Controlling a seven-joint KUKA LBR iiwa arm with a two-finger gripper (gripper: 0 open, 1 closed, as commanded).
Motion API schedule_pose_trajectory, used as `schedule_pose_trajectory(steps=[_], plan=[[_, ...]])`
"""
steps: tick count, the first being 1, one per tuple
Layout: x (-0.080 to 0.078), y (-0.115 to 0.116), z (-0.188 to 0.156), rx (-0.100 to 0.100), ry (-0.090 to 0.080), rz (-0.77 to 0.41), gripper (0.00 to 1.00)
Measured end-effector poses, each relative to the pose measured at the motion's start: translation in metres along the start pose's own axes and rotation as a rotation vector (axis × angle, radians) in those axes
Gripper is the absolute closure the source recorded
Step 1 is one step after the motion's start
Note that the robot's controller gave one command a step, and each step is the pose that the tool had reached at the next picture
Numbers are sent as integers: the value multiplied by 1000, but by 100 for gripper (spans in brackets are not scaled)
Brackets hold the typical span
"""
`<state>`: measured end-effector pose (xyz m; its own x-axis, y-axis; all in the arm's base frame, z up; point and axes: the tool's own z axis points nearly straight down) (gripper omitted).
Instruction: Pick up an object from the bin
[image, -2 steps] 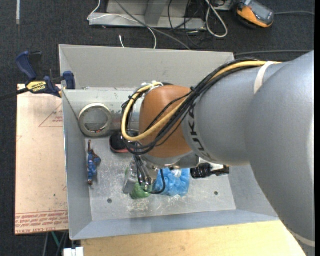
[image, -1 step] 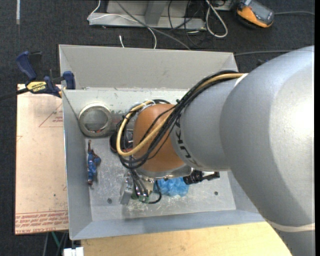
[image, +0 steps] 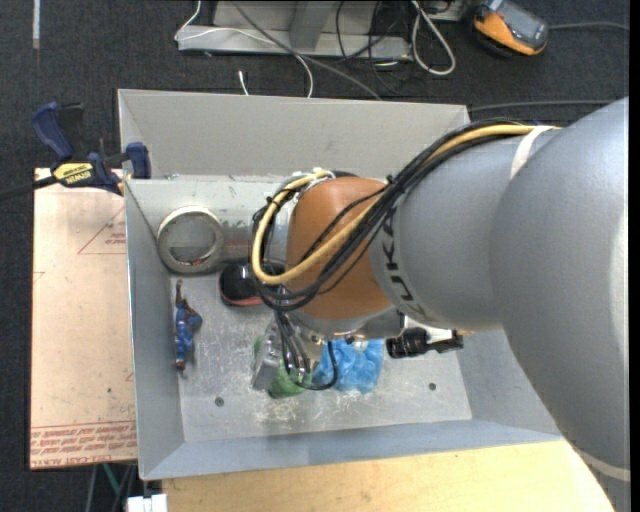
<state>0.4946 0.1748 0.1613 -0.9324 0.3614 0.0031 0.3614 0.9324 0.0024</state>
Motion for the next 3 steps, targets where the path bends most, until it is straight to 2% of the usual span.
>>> schedule_pose_trajectory(steps=[1,2,3], plan=[[-12,19,-66,-3,-1,36,100],[-5,-3,-111,-2,-4,-17,100],[12,4,-29,10,13,32,100]])
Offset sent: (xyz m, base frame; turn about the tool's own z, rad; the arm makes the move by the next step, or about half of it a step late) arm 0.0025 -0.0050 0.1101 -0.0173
